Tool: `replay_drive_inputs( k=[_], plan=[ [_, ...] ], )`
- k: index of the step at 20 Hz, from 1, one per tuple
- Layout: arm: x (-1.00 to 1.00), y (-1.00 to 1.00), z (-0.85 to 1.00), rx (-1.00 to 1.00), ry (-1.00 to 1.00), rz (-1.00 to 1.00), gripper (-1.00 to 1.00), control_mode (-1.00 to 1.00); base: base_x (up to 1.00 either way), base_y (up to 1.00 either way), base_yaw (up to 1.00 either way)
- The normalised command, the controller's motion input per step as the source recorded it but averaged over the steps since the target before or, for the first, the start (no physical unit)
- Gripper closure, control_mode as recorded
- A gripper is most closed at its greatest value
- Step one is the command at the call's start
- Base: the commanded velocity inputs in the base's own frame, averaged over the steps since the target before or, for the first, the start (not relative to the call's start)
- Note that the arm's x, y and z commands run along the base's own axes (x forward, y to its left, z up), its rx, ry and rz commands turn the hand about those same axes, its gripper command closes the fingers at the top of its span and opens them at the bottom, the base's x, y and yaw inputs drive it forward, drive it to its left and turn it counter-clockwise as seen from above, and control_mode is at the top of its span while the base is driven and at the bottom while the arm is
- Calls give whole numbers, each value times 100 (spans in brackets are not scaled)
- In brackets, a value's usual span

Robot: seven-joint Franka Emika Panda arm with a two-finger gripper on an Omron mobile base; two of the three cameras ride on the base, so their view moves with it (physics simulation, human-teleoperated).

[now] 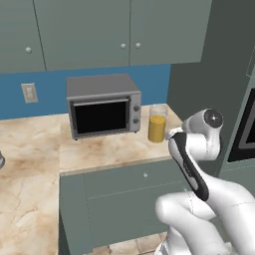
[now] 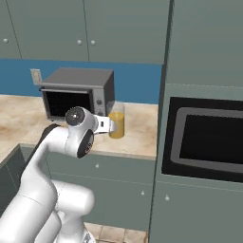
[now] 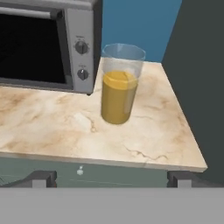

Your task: Move the potato and onion from the top shelf to the second highest shelf to make space. Then, place the pitcher from the counter on the cleared top shelf.

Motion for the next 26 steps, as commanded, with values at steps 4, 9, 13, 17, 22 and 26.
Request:
replay_drive_inputs(
  k=[4, 9, 13, 17, 22, 26],
  plan=[
    [40, -5, 8, 7, 8, 0, -100, -100, 0, 0, 0],
    [39, -1, 7, 4, 14, 0, -100, -100, 0, 0, 0],
    [29, 0, 0, 0, 11, 0, -100, -100, 0, 0, 0],
    [15, -6, 0, 0, 3, 0, -100, -100, 0, 0, 0],
    [12, -6, -10, 0, 0, 0, -100, -100, 0, 0, 0],
    [15, 0, -26, 0, 0, 0, -100, -100, 0, 0, 0]
  ],
)
